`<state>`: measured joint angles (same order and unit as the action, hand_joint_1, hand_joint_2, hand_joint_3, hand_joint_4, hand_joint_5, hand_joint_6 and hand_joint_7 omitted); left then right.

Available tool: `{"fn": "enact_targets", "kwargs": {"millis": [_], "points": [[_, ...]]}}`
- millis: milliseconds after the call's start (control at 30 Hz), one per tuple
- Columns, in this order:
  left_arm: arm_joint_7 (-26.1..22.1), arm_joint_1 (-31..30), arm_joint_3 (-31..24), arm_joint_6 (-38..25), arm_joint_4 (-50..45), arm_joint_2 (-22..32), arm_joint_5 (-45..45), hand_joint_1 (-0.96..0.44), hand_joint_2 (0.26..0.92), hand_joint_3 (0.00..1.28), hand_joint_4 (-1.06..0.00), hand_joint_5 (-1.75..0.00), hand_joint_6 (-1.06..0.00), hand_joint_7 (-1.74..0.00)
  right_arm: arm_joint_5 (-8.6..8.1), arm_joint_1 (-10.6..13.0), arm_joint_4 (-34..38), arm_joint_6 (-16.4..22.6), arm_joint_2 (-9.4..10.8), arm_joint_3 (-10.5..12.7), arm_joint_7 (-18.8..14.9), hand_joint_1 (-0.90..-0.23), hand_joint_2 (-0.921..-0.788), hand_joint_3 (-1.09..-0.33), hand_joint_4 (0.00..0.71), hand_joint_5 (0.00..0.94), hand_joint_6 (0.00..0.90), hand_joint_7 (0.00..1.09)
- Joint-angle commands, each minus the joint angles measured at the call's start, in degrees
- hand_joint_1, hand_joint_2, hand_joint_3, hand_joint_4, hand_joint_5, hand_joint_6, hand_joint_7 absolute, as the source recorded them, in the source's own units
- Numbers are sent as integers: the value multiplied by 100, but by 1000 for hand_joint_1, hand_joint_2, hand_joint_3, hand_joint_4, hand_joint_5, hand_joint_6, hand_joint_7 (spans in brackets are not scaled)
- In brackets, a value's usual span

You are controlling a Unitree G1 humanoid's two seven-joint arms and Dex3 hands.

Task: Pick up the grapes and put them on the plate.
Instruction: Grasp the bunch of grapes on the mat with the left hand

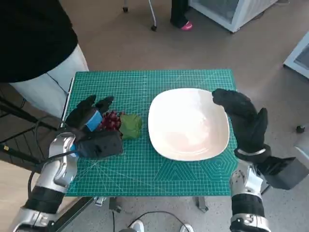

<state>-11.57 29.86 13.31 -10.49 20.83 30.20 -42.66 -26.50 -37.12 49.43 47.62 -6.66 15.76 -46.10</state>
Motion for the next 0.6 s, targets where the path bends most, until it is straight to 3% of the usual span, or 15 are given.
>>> {"fn": "enact_targets", "kwargs": {"millis": [33, 600], "points": [[-13, 175, 92, -27, 161, 12, 37, -456, 793, 0, -117, 0, -258, 0, 90, 96, 49, -70, -45, 8, 33, -362, -921, -547, 565, 0, 488, 3], [110, 1012, 486, 56, 1744, -315, 139, -457, 795, 2, -76, 0, -219, 0, 45, 95, 47, -81, -91, 43, -15, -362, -921, -547, 565, 0, 488, 2]]}}
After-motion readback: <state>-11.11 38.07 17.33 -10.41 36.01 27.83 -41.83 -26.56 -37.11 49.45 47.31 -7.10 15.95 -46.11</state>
